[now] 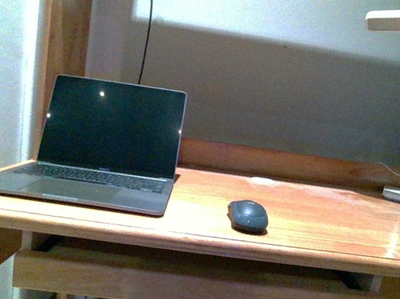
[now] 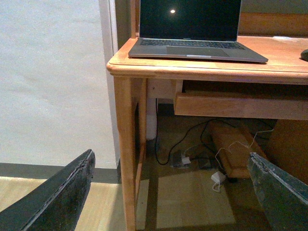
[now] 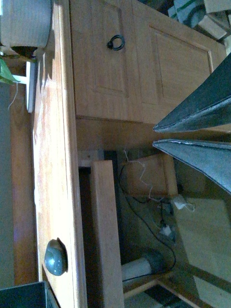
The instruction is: Place mouse
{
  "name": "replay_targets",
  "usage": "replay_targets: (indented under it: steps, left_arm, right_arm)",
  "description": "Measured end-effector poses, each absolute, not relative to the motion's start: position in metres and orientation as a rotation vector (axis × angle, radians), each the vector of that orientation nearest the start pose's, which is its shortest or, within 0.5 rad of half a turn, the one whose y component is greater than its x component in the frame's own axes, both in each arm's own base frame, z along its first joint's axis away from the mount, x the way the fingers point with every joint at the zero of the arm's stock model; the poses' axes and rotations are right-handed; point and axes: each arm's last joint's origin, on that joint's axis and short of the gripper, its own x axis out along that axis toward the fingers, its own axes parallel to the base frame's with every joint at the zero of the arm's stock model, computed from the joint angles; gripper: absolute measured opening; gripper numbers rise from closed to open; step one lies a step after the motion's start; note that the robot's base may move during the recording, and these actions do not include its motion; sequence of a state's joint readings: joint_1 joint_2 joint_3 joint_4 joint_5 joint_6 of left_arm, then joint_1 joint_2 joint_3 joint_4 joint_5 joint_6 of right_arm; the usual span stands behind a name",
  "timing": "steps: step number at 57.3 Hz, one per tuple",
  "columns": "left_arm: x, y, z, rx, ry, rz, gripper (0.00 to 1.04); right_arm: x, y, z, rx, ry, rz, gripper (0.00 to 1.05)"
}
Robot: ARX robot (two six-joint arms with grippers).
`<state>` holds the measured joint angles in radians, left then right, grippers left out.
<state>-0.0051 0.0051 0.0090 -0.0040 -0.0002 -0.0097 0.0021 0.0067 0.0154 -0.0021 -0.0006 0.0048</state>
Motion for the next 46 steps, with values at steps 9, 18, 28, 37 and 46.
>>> replay_targets:
  steps: [9, 18, 28, 37, 46]
  left_arm:
    - [0.0975, -0.0005, 0.1658, -0.01, 0.0, -0.005, 0.97]
    - [0.0975, -0.0005, 0.1658, -0.01, 0.0, -0.005, 0.97]
    - [0.0975, -0.0005, 0.1658, -0.01, 0.0, -0.005, 0.97]
    - [0.0975, -0.0005, 0.1658, -0.01, 0.0, -0.005, 0.97]
    - [0.0975, -0.0005, 0.1658, -0.01, 0.0, -0.005, 0.97]
  right_arm:
    - [0.0971, 0.0002, 0.1681, 0.003, -0.007, 0.003, 0.29]
    - [0.0971, 0.0002, 0.1681, 0.003, -0.007, 0.003, 0.55]
    - [0.0971, 0.0002, 0.1681, 0.003, -0.007, 0.003, 0.84]
    - [0.0971, 0.0002, 0.1681, 0.002, -0.007, 0.003, 1.04]
    - [0.0971, 0.0002, 0.1681, 0.003, -0.007, 0.003, 1.04]
